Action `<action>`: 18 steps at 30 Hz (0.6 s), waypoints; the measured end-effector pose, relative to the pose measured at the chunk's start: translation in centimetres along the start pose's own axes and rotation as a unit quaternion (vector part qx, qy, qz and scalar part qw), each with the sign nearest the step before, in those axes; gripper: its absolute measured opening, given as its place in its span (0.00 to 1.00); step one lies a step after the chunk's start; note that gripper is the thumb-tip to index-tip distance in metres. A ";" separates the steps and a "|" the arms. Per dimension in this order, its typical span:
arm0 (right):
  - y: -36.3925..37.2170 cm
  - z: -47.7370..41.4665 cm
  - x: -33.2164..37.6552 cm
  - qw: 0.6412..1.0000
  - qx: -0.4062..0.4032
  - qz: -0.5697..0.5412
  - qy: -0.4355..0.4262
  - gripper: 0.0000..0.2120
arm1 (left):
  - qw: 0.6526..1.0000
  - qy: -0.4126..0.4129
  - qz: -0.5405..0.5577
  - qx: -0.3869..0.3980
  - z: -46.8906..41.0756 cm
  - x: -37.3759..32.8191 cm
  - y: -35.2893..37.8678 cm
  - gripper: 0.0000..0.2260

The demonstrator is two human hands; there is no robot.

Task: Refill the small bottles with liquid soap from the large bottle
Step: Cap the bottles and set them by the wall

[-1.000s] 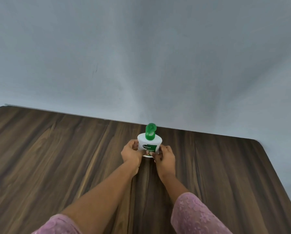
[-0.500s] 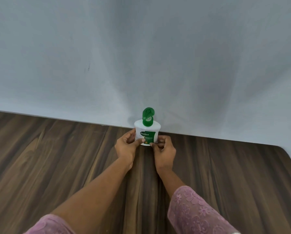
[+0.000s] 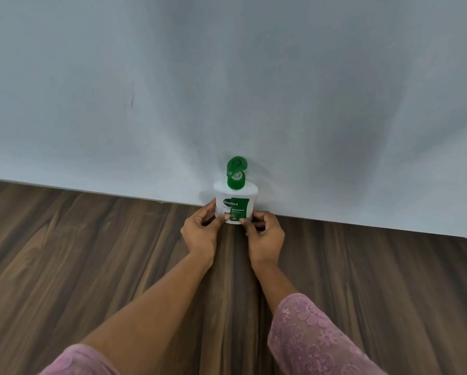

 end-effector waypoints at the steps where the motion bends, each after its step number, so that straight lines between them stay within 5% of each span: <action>1: 0.0 0.0 0.1 1.000 0.002 0.001 -0.006 0.09 | 1.000 -0.002 -0.002 -0.004 -0.1 0.3 -0.1 0.20; 7: -0.6 0.1 -0.1 0.999 0.031 0.007 -0.012 0.15 | 0.999 -0.023 -0.013 0.038 0.8 0.3 -0.1 0.35; 12: -2.3 4.7 -0.4 0.994 0.099 0.043 -0.018 0.11 | 0.984 -0.074 -0.112 0.116 3.5 1.3 -2.5 0.36; 18: -6.0 13.4 -1.7 0.974 0.222 0.051 0.017 0.17 | 0.890 -0.019 -0.363 0.275 9.4 1.3 -6.7 0.29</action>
Point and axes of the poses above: each hand's wrist, its own z-axis away from the middle knuckle, its own y-axis out of the palm, x = y × z, the point moved 10 cm from there along -z, towards the middle knuckle, and after that the axes turned 3 degrees about -x, right-handed, at the moved point
